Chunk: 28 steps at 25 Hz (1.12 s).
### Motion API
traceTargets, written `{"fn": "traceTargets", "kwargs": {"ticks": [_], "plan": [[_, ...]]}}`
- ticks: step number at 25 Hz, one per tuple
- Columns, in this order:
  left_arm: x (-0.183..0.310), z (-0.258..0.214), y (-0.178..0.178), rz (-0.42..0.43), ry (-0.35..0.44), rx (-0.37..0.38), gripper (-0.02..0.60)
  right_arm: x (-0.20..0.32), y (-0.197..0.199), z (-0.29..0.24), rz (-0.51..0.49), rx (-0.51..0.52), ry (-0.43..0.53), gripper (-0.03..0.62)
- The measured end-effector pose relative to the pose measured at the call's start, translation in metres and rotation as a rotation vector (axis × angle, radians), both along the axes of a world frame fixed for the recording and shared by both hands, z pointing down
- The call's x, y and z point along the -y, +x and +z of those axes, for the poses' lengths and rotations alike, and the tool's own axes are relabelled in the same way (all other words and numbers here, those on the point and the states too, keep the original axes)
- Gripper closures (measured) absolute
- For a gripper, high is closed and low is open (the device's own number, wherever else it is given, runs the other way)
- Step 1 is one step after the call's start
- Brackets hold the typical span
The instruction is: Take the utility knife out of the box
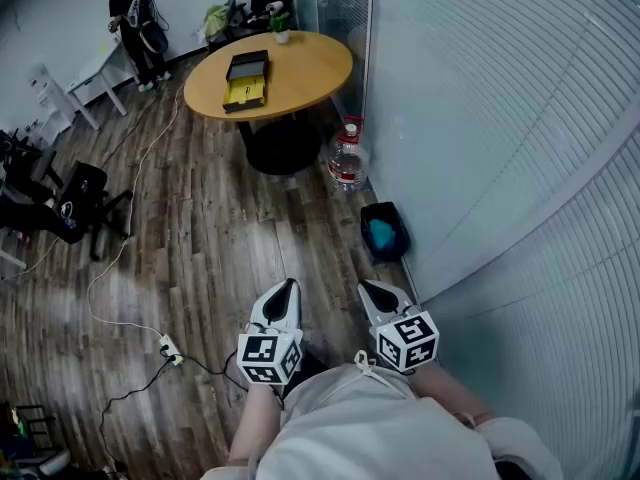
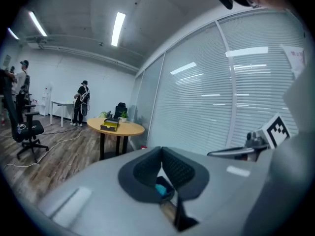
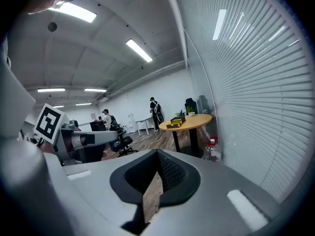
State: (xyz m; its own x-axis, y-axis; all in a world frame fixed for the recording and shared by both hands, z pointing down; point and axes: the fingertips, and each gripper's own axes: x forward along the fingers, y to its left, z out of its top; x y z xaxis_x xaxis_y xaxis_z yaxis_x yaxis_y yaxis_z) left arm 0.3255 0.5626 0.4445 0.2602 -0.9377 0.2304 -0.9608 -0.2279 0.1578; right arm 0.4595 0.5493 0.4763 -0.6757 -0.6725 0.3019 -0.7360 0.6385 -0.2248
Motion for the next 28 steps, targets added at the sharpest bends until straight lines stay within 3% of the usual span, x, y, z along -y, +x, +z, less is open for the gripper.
{"fn": "traceTargets", "kwargs": {"ticks": [7, 15, 28], "plan": [[0.029, 0.003, -0.023, 0.002, -0.021, -0.006, 0.575, 0.030, -0.021, 0.007, 0.017, 0.014, -0.038, 0.594], [0.096, 0.005, -0.092, -0.018, -0.050, -0.023, 0.575, 0.096, -0.080, 0.008, 0.029, 0.013, -0.084, 0.594], [0.233, -0.007, -0.267, 0.007, -0.026, -0.026, 0.575, 0.236, -0.240, 0.009, 0.090, 0.006, -0.127, 0.594]]}}
